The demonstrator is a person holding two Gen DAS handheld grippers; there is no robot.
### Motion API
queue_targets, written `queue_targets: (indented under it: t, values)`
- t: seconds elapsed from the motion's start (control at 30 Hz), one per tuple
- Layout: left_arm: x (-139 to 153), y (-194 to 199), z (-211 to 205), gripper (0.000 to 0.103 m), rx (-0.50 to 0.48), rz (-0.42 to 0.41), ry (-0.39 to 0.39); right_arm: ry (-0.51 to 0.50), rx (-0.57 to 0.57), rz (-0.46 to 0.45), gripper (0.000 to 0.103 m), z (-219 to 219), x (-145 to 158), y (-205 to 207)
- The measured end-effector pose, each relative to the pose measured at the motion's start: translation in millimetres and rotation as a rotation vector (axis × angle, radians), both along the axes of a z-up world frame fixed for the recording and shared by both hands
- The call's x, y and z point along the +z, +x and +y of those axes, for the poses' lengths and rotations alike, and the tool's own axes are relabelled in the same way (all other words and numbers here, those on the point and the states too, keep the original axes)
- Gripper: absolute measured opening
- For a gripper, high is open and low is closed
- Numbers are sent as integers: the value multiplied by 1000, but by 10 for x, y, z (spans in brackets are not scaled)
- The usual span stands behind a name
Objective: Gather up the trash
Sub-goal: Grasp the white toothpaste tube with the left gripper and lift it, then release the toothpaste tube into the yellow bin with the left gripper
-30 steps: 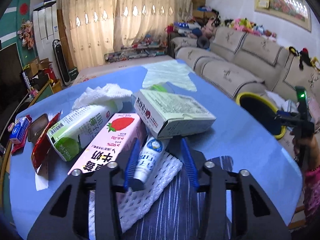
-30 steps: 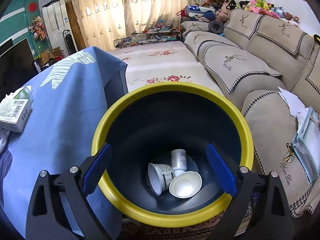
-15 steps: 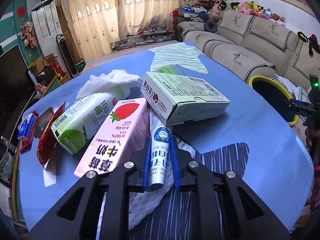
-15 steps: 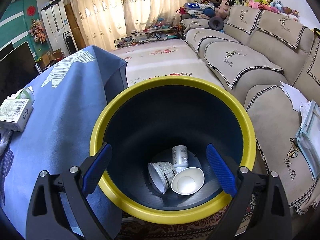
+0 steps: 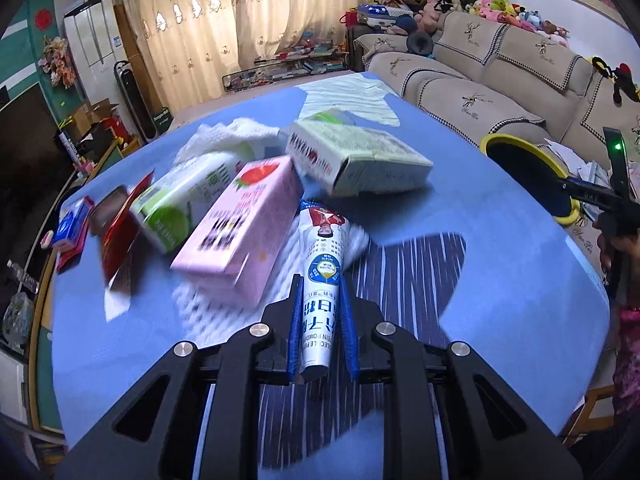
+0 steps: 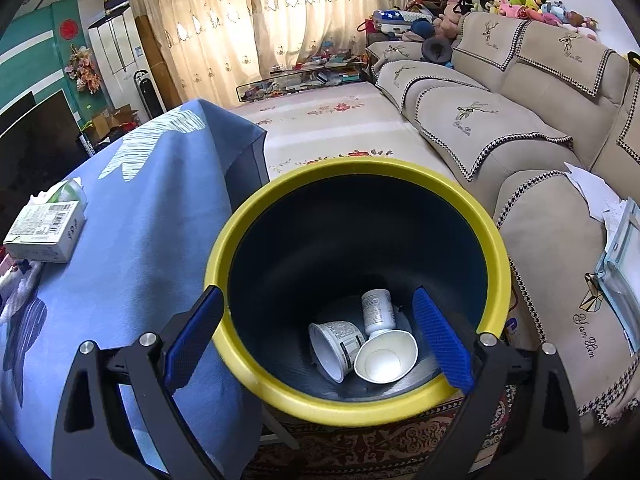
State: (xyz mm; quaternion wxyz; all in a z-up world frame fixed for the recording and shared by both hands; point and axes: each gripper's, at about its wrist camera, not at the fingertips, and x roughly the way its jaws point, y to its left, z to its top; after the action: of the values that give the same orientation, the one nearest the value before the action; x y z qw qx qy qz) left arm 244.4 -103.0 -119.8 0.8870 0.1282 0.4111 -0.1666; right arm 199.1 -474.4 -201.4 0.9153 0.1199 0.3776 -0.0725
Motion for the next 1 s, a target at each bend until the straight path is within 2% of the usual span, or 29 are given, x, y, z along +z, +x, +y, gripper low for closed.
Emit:
queue_targets:
  t: [0.2, 0.4, 0.67, 1.0]
  values:
    - [96, -401, 97, 18, -8, -1, -18, 8, -1, -20, 91, 26, 65, -151]
    - [365, -636, -184, 18, -110, -42, -82, 6, -22, -54, 91, 2, 216, -373]
    - [581, -434, -1128, 18, -318, -46, -147, -28, -104, -112, 91, -208, 439, -804]
    - [398, 167, -2553, 18, -472, 66, -179, 12, -222, -121, 91, -699, 379, -1155]
